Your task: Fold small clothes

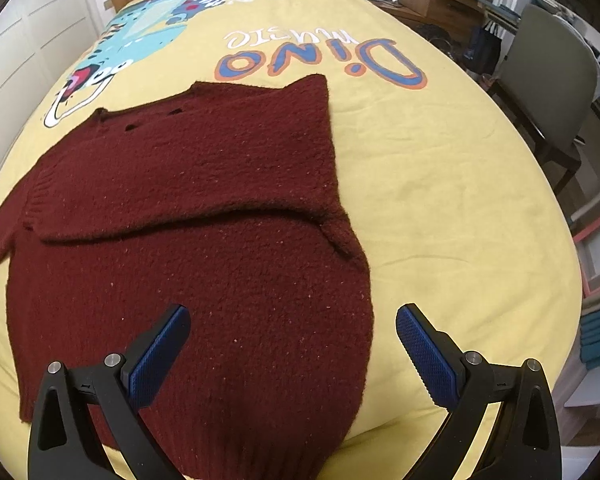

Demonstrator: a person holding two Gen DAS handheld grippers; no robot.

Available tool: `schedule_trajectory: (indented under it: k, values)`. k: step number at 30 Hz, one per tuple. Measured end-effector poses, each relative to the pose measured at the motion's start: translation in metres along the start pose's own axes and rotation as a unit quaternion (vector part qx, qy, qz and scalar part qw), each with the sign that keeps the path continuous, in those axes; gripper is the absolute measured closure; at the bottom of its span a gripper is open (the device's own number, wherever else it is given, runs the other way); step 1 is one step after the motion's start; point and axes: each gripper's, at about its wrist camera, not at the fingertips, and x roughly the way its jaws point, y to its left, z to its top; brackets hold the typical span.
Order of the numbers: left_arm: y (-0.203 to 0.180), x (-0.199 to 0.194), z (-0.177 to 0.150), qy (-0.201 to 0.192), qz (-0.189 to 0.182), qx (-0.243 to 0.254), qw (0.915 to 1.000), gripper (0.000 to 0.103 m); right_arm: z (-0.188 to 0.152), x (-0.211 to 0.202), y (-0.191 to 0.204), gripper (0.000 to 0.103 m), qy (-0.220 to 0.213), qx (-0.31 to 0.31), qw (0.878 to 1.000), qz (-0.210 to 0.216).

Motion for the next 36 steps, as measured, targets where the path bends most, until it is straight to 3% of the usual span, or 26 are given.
schedule_trajectory:
  k: [2,3,7,14,20,25,31,34,36]
  values:
    - [-0.004,-0.003,0.005,0.012,-0.029,-0.001,0.9995,0.091,0.001,0.0,0.002,0.0,0.0,-0.003,1.0,0.001]
    - [-0.006,-0.004,0.006,0.022,-0.053,-0.007,0.9983,0.091,0.001,0.001,0.003,0.0,-0.001,-0.003,1.0,0.002]
    - [-0.026,-0.016,0.008,0.009,-0.052,0.021,0.9984,0.092,0.003,0.0,0.008,0.0,-0.003,-0.006,1.0,0.008]
    - [-0.088,-0.069,-0.011,-0.017,-0.108,0.101,0.989,0.092,0.01,-0.001,0.01,0.0,-0.01,-0.009,1.0,0.01]
    - [-0.165,-0.119,-0.05,-0.016,-0.184,0.179,0.9664,0.092,0.026,-0.009,0.013,0.0,-0.028,-0.017,0.999,0.014]
    - [-0.242,-0.14,-0.099,-0.004,-0.227,0.258,0.9391,0.092,0.042,-0.022,0.01,0.0,-0.047,-0.022,0.999,0.015]
    - [-0.33,-0.138,-0.174,0.025,-0.255,0.334,0.9073,0.092,0.062,-0.036,0.005,0.0,-0.064,-0.026,0.998,0.009]
    - [-0.368,-0.118,-0.21,0.032,-0.243,0.369,0.8965,0.092,0.067,-0.037,0.001,0.0,-0.062,-0.022,0.998,0.004]
    - [-0.385,-0.098,-0.232,0.049,-0.233,0.379,0.8943,0.092,0.067,-0.036,-0.002,0.0,-0.058,-0.018,0.998,0.005]
